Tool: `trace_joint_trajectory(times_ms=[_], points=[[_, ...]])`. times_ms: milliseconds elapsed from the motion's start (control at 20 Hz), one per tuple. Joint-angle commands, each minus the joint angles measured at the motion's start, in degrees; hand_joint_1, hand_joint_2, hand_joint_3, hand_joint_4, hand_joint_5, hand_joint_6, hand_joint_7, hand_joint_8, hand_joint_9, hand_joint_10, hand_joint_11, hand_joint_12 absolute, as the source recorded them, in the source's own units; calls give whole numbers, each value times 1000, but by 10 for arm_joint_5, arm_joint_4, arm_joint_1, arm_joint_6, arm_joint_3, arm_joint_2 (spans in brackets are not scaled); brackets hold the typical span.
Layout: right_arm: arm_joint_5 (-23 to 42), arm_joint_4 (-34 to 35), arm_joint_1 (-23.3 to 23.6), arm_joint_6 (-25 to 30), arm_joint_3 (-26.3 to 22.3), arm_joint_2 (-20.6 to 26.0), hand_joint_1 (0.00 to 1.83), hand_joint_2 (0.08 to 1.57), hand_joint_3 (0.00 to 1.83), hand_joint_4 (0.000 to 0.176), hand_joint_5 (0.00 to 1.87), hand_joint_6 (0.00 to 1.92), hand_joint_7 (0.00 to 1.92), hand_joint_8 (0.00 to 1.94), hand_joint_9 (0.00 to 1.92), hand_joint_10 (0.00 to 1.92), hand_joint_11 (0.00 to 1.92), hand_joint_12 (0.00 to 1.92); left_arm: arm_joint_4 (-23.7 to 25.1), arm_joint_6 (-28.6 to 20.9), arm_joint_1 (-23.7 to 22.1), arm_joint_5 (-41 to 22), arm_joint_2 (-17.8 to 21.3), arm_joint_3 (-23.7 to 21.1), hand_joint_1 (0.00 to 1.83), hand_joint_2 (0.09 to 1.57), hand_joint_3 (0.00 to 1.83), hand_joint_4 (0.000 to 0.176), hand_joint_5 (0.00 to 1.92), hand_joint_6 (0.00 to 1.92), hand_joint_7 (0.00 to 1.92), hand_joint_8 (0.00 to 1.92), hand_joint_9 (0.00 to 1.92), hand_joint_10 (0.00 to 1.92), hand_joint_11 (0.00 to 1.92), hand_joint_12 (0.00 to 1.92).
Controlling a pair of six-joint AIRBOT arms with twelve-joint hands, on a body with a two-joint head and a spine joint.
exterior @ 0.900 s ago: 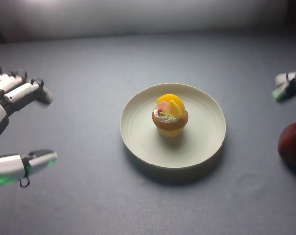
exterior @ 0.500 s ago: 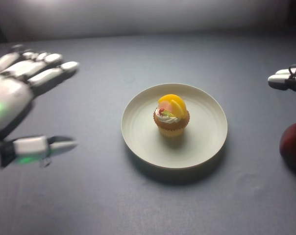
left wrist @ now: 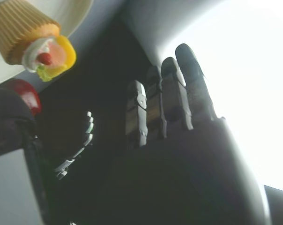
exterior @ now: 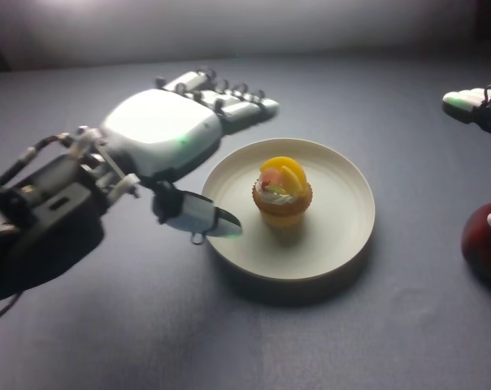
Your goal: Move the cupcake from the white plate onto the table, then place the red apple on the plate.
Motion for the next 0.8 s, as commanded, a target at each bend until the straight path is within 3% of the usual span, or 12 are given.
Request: trace_joint_trajectory(times_ms=[0, 50, 150, 200, 350, 450, 500, 600, 650, 700, 750], points=[[73, 16, 6, 2, 3, -1, 733, 1262, 9, 36, 51, 1, 126, 3, 180, 8, 65, 405, 10, -1, -11, -49, -6, 7, 879, 862, 5, 121, 218, 2, 229, 2, 220, 3, 0, 716], [73, 16, 6, 2, 5, -3, 733, 1265, 8, 38, 53, 2, 121, 1, 182, 8, 68, 410, 16, -1, -18, -40, -18, 13, 845, 859, 1, 143, 207, 0, 231, 2, 224, 5, 0, 724], [73, 16, 6, 2, 6, -4, 745, 1265, 5, 40, 62, 4, 148, 9, 188, 8, 64, 414, 24, -1, -28, -21, -38, 28, 819, 836, 1, 170, 198, 0, 259, 0, 265, 4, 0, 787], [73, 17, 6, 2, 6, -5, 754, 1262, 2, 36, 68, 5, 154, 9, 198, 10, 72, 423, 25, -1, -31, -13, -47, 36, 829, 830, 0, 171, 210, 4, 276, 5, 286, 8, 9, 804], [72, 17, 6, 2, 10, -9, 790, 1256, 0, 29, 94, 2, 157, 0, 211, 1, 57, 468, 28, 5, -39, 16, -74, 60, 877, 875, 0, 149, 303, 0, 383, 0, 407, 6, 4, 1006], [72, 17, 6, 3, 10, -9, 824, 1267, 3, 30, 103, 4, 174, 4, 218, 3, 58, 477, 27, 23, -43, 31, -84, 67, 938, 900, 1, 120, 530, 10, 610, 13, 625, 39, 159, 1120], [72, 17, 6, 3, 11, -9, 825, 1269, 3, 30, 100, 2, 169, 2, 225, 6, 66, 484, 27, 26, -43, 34, -88, 69, 956, 920, 1, 91, 613, 6, 688, 12, 704, 46, 208, 1170], [70, 17, 6, 3, 11, -9, 832, 1279, 6, 27, 101, 2, 165, 0, 225, 4, 50, 486, 22, 27, -43, 39, -96, 78, 1110, 981, 3, 0, 817, 12, 877, 33, 878, 79, 308, 1261], [70, 17, 6, 3, 12, -9, 831, 1277, 4, 28, 103, 2, 171, 3, 230, 6, 53, 491, 20, 27, -44, 41, -98, 81, 1305, 1105, 0, 0, 897, 2, 1002, 738, 939, 115, 400, 1271], [69, 17, 6, 3, 12, -9, 829, 1273, 2, 34, 108, 4, 181, 7, 233, 7, 56, 494, 16, 27, -44, 41, -100, 84, 1134, 1145, 0, 0, 939, 813, 770, 1218, 769, 1026, 436, 1676], [69, 17, 6, 3, 12, -10, 835, 1275, 2, 27, 116, 6, 195, 10, 246, 10, 62, 497, 12, 25, -45, 34, -100, 83, 1209, 1172, 0, 0, 870, 1073, 836, 1235, 672, 1344, 373, 1730]])
